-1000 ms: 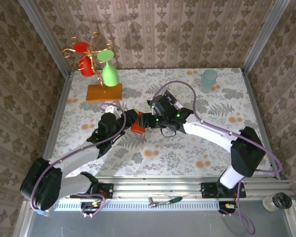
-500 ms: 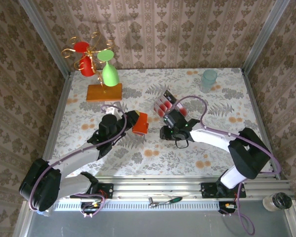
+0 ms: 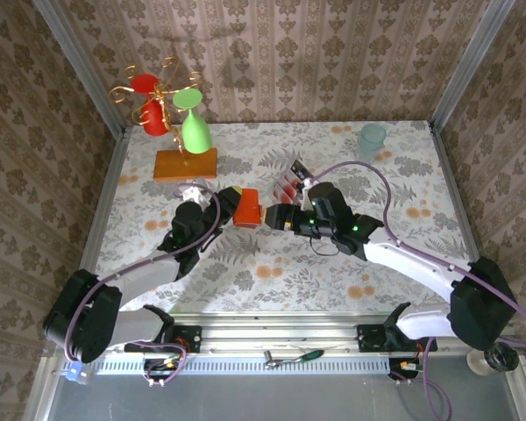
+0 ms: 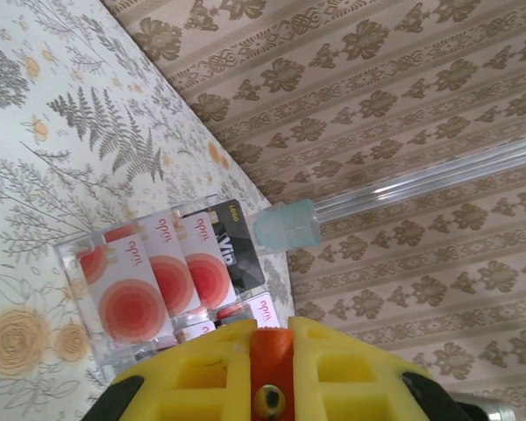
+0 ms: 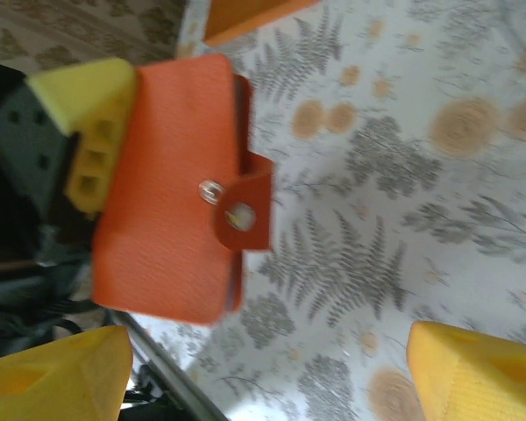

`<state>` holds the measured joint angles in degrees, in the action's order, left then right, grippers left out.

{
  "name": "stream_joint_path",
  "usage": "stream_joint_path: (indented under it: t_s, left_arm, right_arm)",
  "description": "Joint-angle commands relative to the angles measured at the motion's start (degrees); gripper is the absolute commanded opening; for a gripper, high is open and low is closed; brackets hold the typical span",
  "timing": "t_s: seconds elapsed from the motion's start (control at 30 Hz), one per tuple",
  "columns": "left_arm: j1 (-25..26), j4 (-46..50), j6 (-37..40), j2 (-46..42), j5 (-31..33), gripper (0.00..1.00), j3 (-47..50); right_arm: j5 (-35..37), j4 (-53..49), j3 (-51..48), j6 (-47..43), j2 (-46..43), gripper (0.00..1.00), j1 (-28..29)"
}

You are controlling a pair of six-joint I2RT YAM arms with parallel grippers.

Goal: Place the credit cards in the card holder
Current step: Open the button on the card holder, then open the card holder at the bottom-center of the table.

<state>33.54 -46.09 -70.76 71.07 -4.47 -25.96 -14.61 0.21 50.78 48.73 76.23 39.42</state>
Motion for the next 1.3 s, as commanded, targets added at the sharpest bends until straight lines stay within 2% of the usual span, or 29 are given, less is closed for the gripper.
stream_joint_path:
  t_s: [0.0,0.13,0.33,0.53,0.8,1.17,1.27]
  left_arm:
    - [-0.2,-6.8,-3.4,0.6,-0.9,0.00,-0.7]
    - [-0.2,-8.5,-4.8,0.8,-0.8,0.00,-0.5]
    - [-0.1,-9.4,-5.5,0.3,0.0,0.00,0.0]
    - [0.2,-11.1,-5.9,1.4,0.4,0.00,-0.1]
    - [1.0,-14.6,-7.2,3.8,1.0,0.00,-0.5]
    - [2.5,-27.5,-11.9,10.3,4.2,0.00,-0.7]
    - [3.1,-27.5,-12.2,10.9,4.3,0.00,-2.1]
  right_arm:
    - [-3.5,5.9,4.4,2.3,5.1,0.84,-0.4]
    - [-4.3,10.8,5.5,3.9,10.2,0.79,-1.9]
    - [-8.3,23.6,-0.8,9.0,12.4,0.57,-5.3]
    - [-9.4,28.3,-4.9,10.5,11.6,0.49,-5.9]
    - [-11.5,34.2,-6.8,13.7,12.0,0.46,-6.0]
    - [-15.2,44.3,-9.3,20.1,12.3,0.39,-6.5]
    - [-15.6,45.1,-9.7,20.9,12.1,0.36,-6.8]
